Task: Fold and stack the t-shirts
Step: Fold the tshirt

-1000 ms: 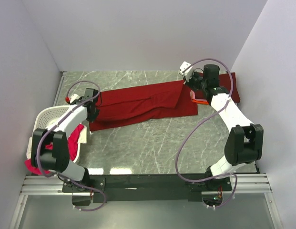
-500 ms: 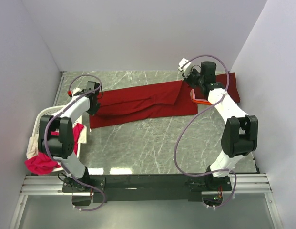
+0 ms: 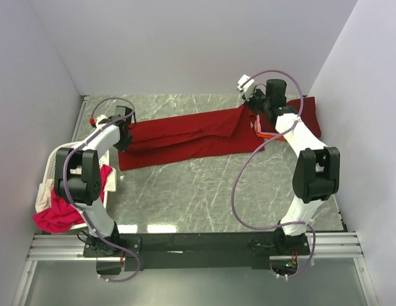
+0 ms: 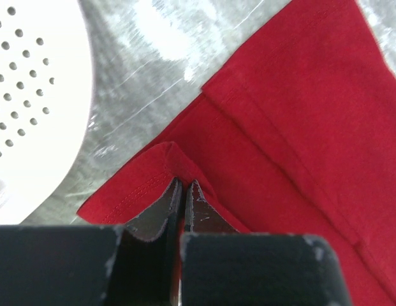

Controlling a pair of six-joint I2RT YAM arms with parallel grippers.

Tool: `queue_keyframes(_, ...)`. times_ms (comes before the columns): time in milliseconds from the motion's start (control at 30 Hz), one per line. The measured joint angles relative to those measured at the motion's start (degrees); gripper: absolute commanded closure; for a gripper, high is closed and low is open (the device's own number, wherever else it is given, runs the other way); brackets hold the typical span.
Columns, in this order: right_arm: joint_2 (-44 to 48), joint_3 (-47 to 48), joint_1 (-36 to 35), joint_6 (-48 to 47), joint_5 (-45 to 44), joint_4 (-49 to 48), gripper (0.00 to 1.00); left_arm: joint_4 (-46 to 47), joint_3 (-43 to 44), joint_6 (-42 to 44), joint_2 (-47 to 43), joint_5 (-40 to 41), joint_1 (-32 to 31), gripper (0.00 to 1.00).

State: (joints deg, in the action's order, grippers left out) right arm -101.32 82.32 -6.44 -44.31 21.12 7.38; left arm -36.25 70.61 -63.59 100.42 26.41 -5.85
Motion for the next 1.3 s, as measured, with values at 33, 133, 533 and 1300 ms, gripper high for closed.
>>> queue_keyframes(33, -0.37, 0.26, 0.00, 0.04, -0.13, 0.04, 1.00, -0.15, 0.66, 0.11, 0.55, 0.00, 0.11, 1.00)
queue_keyframes(133, -1.05, 0.74, 0.00, 0.31, -0.26, 0.35, 1.00, -0.07, 2.16, 0.57, 1.95, 0.00, 0.22, 1.00)
queue_keyframes(533, -5.68, 5.49, 0.00, 1.49, -0.61, 1.31, 1.00, -0.11, 2.82, 1.03, 3.89, -0.02, 0.31, 0.96)
queue_keyframes(1300, -17.31, 20.65, -4.81, 1.68, -3.28, 4.74, 1.00, -1.01, 3.78, 1.20, 5.38, 0.87, 0.42, 0.96)
